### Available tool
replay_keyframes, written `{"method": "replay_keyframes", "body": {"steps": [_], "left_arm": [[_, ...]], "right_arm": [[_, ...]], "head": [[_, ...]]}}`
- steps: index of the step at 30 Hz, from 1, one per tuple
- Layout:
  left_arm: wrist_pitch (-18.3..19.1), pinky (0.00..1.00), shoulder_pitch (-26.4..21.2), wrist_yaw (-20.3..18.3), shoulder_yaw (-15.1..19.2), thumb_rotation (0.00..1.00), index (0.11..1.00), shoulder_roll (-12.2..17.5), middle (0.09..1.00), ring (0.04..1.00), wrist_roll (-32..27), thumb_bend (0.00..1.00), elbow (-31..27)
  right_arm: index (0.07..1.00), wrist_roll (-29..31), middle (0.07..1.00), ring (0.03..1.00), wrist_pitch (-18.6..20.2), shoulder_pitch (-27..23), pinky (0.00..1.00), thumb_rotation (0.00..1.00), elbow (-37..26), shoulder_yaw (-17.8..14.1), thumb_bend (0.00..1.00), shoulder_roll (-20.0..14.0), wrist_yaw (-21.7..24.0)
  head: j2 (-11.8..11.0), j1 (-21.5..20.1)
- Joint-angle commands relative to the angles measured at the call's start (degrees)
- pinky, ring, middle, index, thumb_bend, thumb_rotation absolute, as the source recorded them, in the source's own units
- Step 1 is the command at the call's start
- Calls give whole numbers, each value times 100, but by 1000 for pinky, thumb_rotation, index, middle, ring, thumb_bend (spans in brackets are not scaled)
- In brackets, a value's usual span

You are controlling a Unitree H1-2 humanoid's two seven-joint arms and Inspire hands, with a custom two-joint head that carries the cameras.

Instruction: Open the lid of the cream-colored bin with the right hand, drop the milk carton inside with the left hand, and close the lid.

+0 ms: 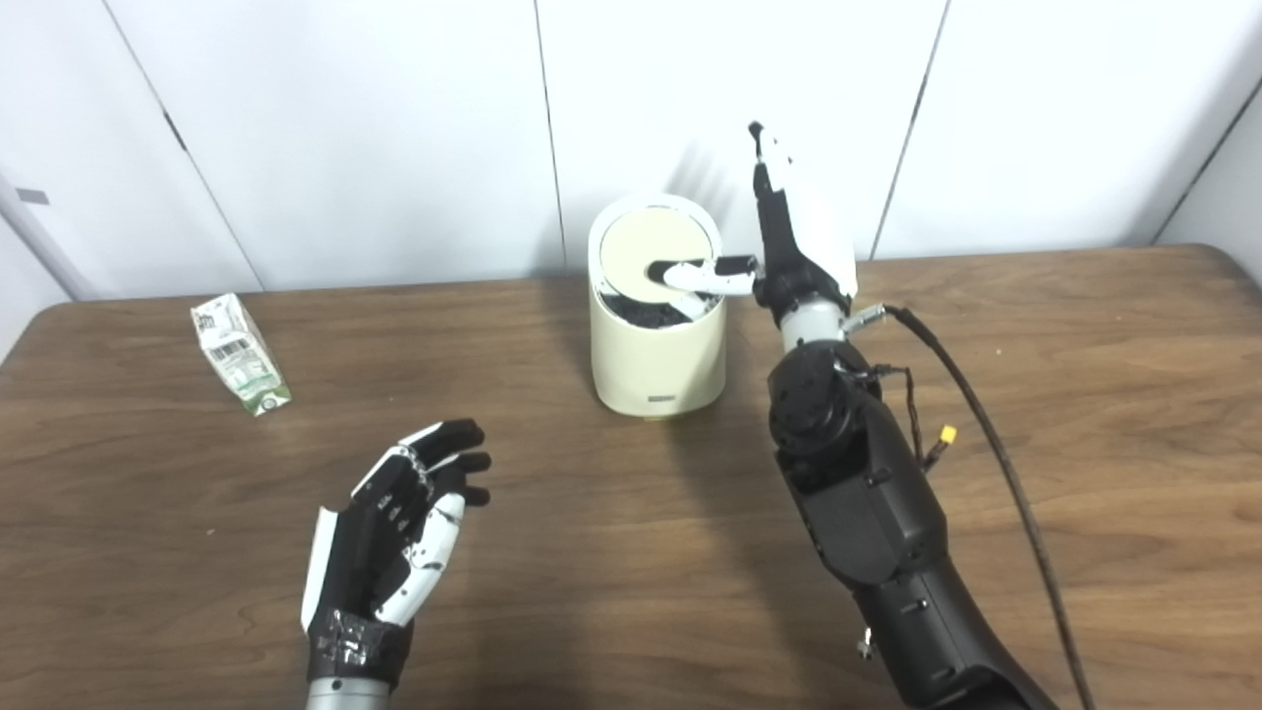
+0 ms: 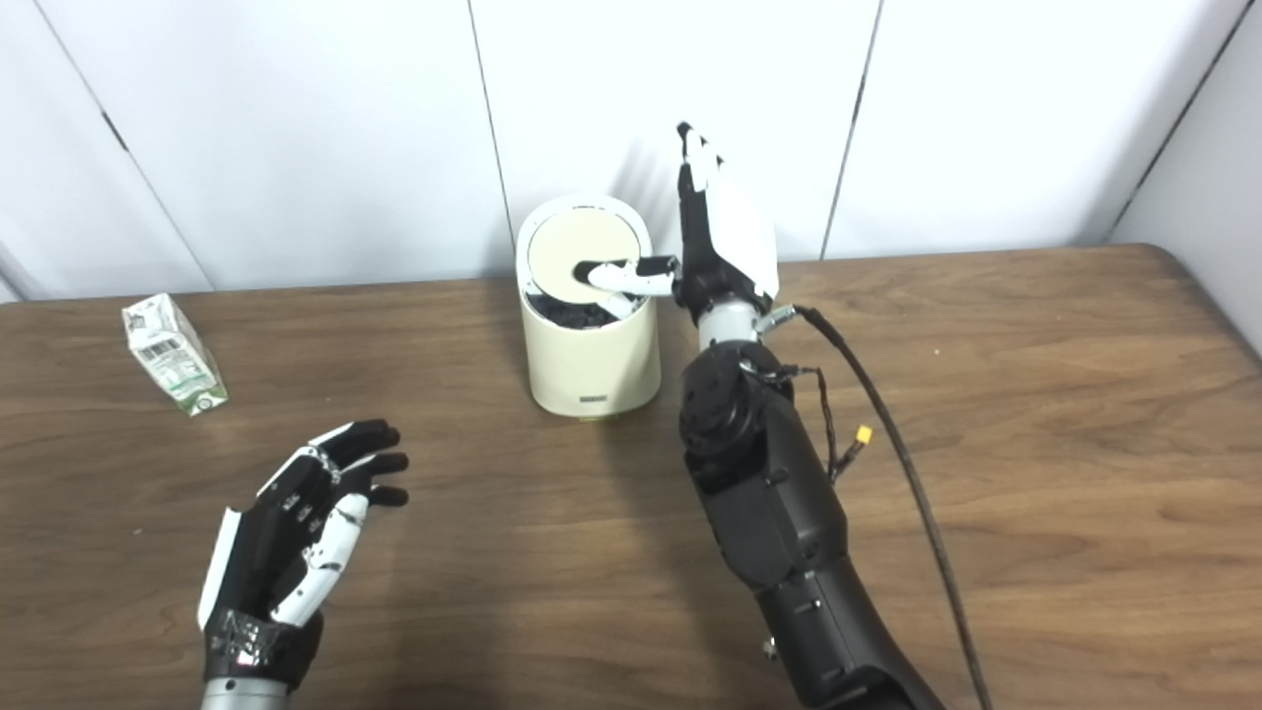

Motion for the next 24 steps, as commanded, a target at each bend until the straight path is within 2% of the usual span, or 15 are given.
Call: {"method": "replay_keyframes", "body": {"steps": [1,3,5,6,10,14,19,24], "left_arm": [[-87,608,241,4,-7,327,745,-9,753,713,-4,220,-131],[-76,611,239,6,-4,328,744,-3,752,714,14,223,-129],[-105,608,240,-10,-7,333,747,17,754,711,13,217,-115],[-116,607,237,-23,-9,334,748,33,754,711,10,216,-109],[-93,610,232,-25,-3,333,750,36,757,714,1,213,-121],[-72,607,205,-13,7,338,746,33,753,709,26,221,-104],[-109,606,184,-13,19,331,747,44,754,710,35,216,-52],[-91,605,187,-22,25,317,742,29,750,705,-38,221,-63]], "right_arm": [[1000,-73,1000,1000,123,12,1000,283,-33,-22,872,-70,120],[1000,-97,1000,1000,125,23,1000,321,-53,-24,875,-72,187],[1000,-171,1000,1000,127,30,1000,430,-73,-18,885,-81,323],[1000,-229,1000,1000,128,32,1000,452,-90,-30,887,-74,423],[1000,-345,1000,1000,126,30,1000,677,-180,-159,937,17,760],[1000,-444,1000,1000,127,23,1000,847,-262,-285,939,91,1135],[1000,-556,1000,1000,127,66,1000,937,-395,-357,943,145,1340],[1000,-563,1000,1000,127,135,1000,974,-556,-385,938,149,1369]], "head": [[11,-23],[10,-33],[5,-40],[1,-38],[-3,-36],[-22,-30],[-42,-45],[-45,-57]]}}
